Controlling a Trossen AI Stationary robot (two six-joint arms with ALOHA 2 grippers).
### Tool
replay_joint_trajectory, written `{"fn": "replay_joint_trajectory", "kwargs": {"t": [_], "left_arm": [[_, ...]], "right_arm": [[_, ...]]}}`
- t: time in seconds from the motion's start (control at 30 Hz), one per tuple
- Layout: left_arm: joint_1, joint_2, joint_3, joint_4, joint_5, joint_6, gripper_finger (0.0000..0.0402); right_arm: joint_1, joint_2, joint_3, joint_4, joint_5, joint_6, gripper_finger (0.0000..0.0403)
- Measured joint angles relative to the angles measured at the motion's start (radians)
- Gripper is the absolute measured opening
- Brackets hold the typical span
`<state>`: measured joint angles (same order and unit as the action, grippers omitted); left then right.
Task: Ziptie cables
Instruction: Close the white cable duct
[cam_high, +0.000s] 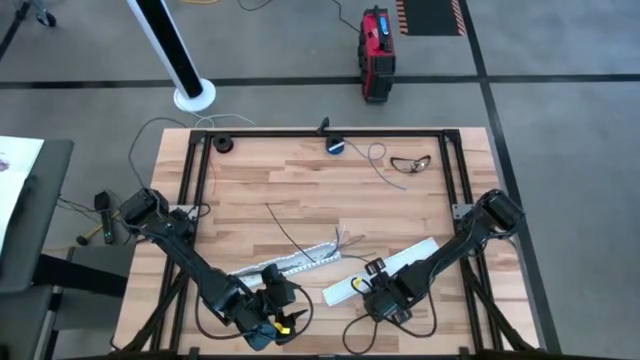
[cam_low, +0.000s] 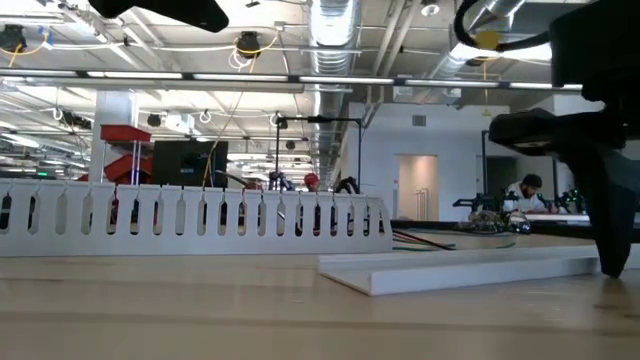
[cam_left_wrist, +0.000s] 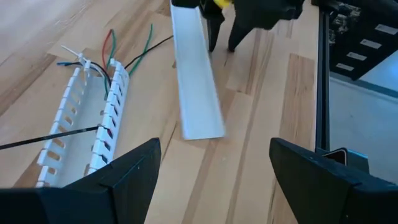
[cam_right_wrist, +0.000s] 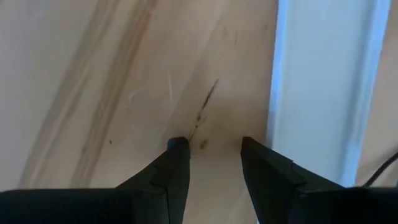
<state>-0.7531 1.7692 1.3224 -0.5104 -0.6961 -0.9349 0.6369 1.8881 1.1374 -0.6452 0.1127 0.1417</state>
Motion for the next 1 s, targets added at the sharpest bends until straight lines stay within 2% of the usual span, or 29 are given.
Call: {"fn": "replay_joint_trajectory", "kwargs": {"t": [0.23,0.37,0.47,0.6,0.87,1.0], "left_arm": [[-0.006,0.0,0.0,-0.003,0.016,-0.005,0.0295],[-0.005,0.0,0.0,-0.008,0.011,-0.005,0.0295],[-0.005,0.0,0.0,-0.009,0.008,-0.005,0.0295],[-0.005,0.0,0.0,-0.015,0.006,-0.008,0.0295],[-0.005,0.0,0.0,-0.019,0.008,-0.029,0.0295],[-0.005,0.0,0.0,-0.021,0.007,-0.031,0.0295]], "right_arm": [[0.013,-0.099,-0.005,-0.012,-0.06,0.049,0.0142],[0.008,-0.158,-0.004,-0.066,0.058,0.037,0.014],[-0.02,-0.153,-0.005,-0.07,0.071,-0.015,0.0138],[-0.038,-0.109,-0.019,-0.037,0.034,-0.042,0.0138],[-0.047,-0.091,-0.14,0.075,0.019,-0.005,0.0133],[-0.061,-0.093,-0.155,0.086,0.013,0.016,0.0124]]}}
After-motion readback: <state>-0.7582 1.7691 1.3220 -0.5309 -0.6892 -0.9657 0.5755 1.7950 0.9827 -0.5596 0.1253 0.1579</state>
